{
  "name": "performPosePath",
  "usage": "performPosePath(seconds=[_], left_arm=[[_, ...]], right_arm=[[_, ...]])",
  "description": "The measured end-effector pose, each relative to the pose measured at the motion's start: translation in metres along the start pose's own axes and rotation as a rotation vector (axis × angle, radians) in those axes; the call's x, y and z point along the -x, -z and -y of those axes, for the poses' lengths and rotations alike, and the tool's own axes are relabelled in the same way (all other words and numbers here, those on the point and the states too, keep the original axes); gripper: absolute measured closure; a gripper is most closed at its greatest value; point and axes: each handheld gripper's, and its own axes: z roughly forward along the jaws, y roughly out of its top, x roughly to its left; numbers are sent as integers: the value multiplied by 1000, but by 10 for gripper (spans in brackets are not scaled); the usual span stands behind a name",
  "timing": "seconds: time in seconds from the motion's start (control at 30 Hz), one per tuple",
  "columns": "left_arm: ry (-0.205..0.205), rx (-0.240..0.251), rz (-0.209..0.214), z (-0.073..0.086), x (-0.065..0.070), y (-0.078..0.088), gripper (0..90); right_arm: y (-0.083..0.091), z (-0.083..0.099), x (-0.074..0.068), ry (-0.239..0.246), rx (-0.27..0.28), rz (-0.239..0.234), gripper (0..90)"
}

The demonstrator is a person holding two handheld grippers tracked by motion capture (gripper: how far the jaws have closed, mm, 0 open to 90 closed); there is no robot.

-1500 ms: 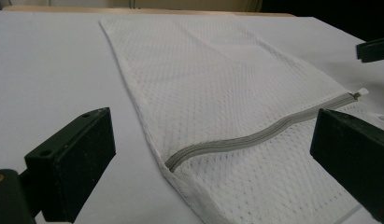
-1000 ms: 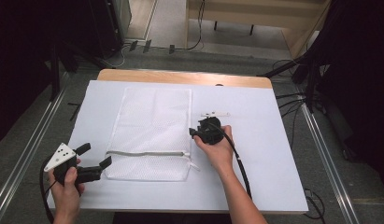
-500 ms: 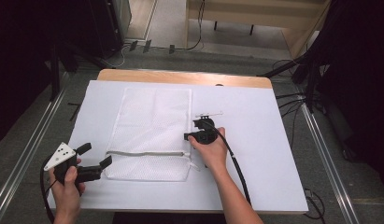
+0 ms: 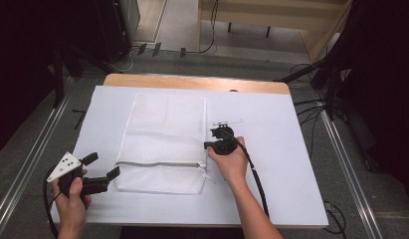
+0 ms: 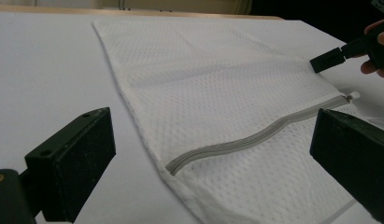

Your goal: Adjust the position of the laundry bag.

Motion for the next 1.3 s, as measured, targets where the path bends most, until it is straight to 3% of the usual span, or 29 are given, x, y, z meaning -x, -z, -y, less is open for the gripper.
performPosePath(seconds=[0.17, 0.27, 0.37, 0.4, 0.47, 0.57, 0.6, 0.77, 0.83, 0.9, 0.93, 1.0, 1.3], left_arm=[[-3, -3, 7, 0, 0, 0, 5], [-3, -9, 8, 0, 2, -2, 5], [-4, -9, 11, 0, 2, -3, 5], [-3, -7, 12, 0, 2, -4, 5], [-4, -8, 6, 0, 3, -3, 5], [-5, -8, 6, 0, 4, -3, 5], [-6, -10, 5, 0, 4, -2, 5], [-4, -8, 5, 1, 2, -2, 5], [3, -7, 1, 1, 1, -1, 5], [3, -7, 3, 1, 0, -1, 6], [4, -4, 6, 1, 0, -1, 6], [4, -2, 9, 0, 0, -1, 5], [-6, -9, 10, 0, 3, -3, 5]], right_arm=[[12, 2, 11, -6, 12, 30, 900], [24, 8, 28, -29, 25, 47, 900], [27, 11, 35, -49, 24, 32, 900], [25, 13, 38, -59, 18, -11, 899], [21, 13, 34, -52, 20, -33, 802], [14, 10, 27, -43, 23, -52, 750], [7, 7, 20, -47, 33, -58, 680], [-9, -2, 12, -61, 24, -53, 566], [-15, -2, 10, -67, 5, -55, 600], [-18, 0, 7, -53, -13, -72, 718], [-18, 0, 7, -53, -13, -72, 718], [-20, 4, 2, -13, -37, -42, 889], [3, 8, 19, -23, -14, -17, 900]])
